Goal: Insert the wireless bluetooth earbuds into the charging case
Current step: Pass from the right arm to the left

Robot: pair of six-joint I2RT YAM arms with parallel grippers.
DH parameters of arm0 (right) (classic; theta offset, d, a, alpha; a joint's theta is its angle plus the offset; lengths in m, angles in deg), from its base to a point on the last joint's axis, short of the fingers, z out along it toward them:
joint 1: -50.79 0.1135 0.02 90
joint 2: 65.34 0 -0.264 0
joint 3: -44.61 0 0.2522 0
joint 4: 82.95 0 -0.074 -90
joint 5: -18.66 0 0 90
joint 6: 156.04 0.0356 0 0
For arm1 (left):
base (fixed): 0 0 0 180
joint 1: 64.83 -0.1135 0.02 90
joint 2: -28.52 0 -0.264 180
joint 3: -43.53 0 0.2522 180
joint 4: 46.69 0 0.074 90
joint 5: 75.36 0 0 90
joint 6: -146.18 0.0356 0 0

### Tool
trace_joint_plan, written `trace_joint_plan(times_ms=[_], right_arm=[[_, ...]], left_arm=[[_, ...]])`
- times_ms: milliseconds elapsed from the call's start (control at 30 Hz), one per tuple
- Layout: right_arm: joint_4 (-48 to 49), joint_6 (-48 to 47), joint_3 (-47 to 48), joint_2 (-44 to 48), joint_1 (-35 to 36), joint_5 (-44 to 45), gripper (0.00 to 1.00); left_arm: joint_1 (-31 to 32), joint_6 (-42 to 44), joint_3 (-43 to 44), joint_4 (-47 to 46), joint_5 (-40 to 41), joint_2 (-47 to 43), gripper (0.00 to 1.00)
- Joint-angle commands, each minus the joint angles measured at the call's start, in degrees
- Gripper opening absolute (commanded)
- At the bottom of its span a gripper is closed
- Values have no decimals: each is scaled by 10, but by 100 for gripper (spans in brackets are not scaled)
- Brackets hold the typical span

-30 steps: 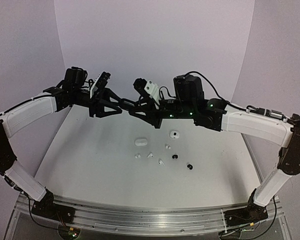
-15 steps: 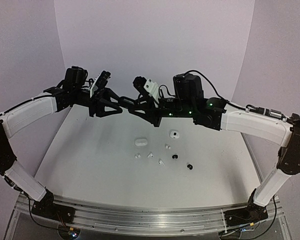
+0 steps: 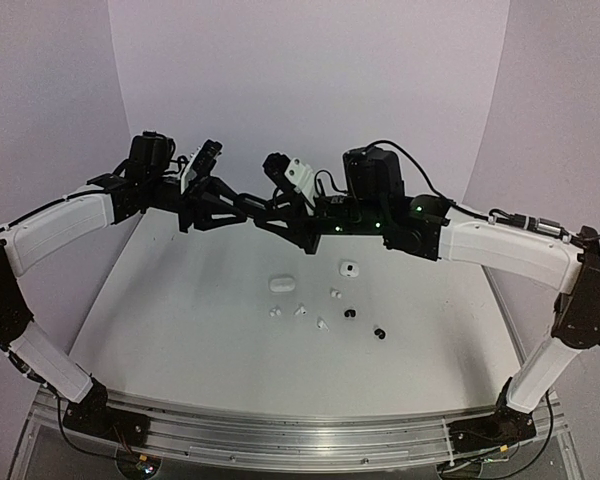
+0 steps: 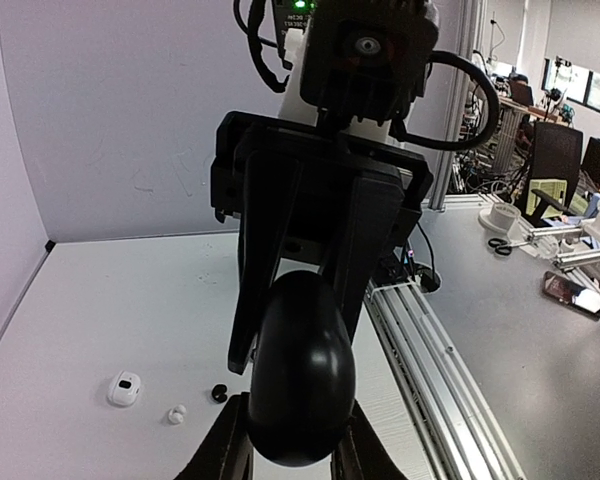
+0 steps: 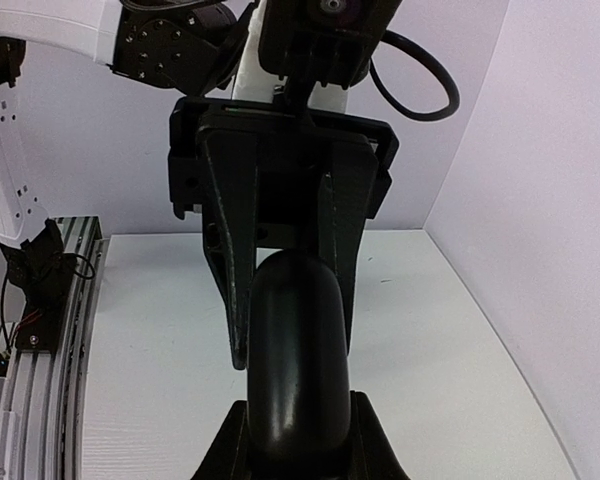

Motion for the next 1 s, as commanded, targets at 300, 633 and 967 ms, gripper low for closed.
trace_joint_plan(times_ms=[300,633,967], right_arm=[[18,21,15,-6,0,15,50],[18,31,24,-2,-1,51,73],[18,38,22,12,-7,80,72]], left_arm=[[12,19,4,5,-11,-20,0],[12,205,34,118,23,-14,0],[12,297,55,185,52,-8,0]])
